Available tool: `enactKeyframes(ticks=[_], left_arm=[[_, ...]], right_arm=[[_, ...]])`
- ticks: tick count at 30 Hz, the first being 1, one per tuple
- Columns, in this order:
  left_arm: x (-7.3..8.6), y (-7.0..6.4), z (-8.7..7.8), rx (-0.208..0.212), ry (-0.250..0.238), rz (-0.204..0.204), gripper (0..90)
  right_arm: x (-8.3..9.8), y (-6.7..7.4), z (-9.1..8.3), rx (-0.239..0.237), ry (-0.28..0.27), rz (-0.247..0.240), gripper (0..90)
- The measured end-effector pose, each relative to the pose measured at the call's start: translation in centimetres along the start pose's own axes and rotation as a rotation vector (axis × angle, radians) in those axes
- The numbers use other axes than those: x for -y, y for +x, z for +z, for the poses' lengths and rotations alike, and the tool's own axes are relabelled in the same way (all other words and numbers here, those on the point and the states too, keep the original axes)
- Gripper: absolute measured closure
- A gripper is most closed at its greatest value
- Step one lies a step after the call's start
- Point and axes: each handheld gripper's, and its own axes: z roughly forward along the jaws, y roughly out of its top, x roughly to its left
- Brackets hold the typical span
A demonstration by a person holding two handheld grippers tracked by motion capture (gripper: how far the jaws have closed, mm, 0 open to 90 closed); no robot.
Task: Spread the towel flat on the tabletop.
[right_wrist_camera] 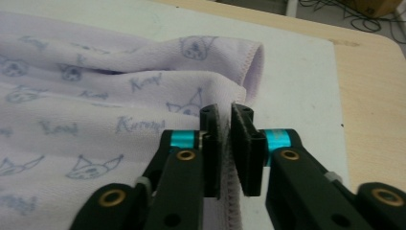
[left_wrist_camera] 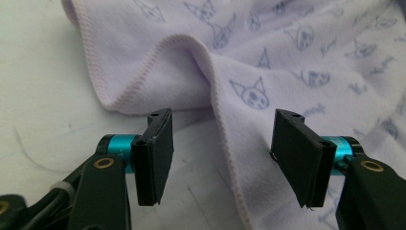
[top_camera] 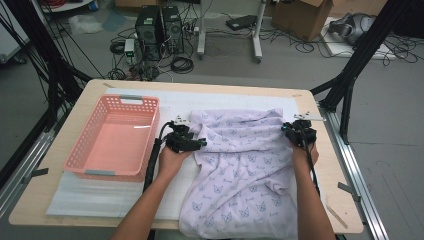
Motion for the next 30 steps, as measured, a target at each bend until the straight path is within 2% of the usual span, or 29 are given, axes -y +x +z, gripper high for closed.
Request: enactKeyframes(ticks=[1, 3, 5, 7, 12, 14, 15, 16, 18, 20, 21, 22, 23, 27, 29, 30], left_arm=[[0.0, -0.2, -0.1, 0.0, 0.002, 0.004, 40.4], [0.3, -0.5, -0.5, -0.018, -0.028, 0.018, 40.7], [0.5, -0.5, -0.8, -0.017, -0.033, 0.009, 41.2], [1.0, -0.4, -0.9, -0.018, -0.031, 0.006, 41.1], [1.9, -0.8, -0.3, -0.005, -0.002, 0.014, 41.0], [1.9, -1.4, -0.1, -0.014, -0.004, 0.043, 38.4], [1.9, -1.7, 0.0, 0.002, -0.003, 0.052, 39.3], [2.0, -2.0, 0.2, -0.006, 0.001, 0.072, 40.2], [2.0, -2.8, 0.4, -0.057, 0.015, 0.139, 39.1], [2.1, -3.4, 0.5, -0.101, 0.018, 0.187, 44.7], [2.0, -3.5, 0.5, -0.078, 0.02, 0.177, 54.4], [1.9, -3.6, 0.5, -0.076, 0.027, 0.172, 76.3], [1.8, -3.8, 0.6, -0.087, 0.035, 0.175, 83.3], [1.5, -3.0, 0.6, -0.061, 0.034, 0.131, 84.7], [1.3, -2.4, 0.5, -0.091, 0.028, 0.111, 84.9], [1.1, -1.8, 0.4, -0.096, 0.022, 0.085, 85.0]], right_arm=[[0.0, 0.0, -0.4, -0.009, -0.002, 0.003, 69.5], [0.3, -0.2, -1.6, -0.024, -0.033, 0.011, 67.9], [0.6, -0.4, -2.9, -0.039, -0.07, 0.007, 66.9], [1.0, -0.7, -4.1, -0.053, -0.082, -0.011, 65.6], [1.7, -0.8, -6.8, -0.123, -0.134, -0.027, 61.5], [2.3, -0.3, -7.7, -0.15, -0.15, -0.043, 60.9], [2.7, 0.0, -8.0, -0.159, -0.146, -0.057, 60.7], [3.0, 0.4, -8.2, -0.164, -0.131, -0.073, 60.7], [3.9, 0.9, -8.4, -0.182, -0.128, -0.088, 60.8], [4.6, 1.3, -8.4, -0.209, -0.117, -0.086, 61.0], [4.8, 1.4, -8.2, -0.221, -0.116, -0.098, 61.2], [4.8, 1.5, -8.0, -0.237, -0.102, -0.105, 61.2], [4.8, 1.6, -7.9, -0.241, -0.096, -0.105, 61.4], [5.2, 2.1, -7.3, -0.305, -0.081, -0.1, 64.2], [5.3, 2.4, -6.9, -0.315, -0.068, -0.109, 64.0], [5.3, 2.6, -6.8, -0.319, -0.068, -0.117, 63.5]])
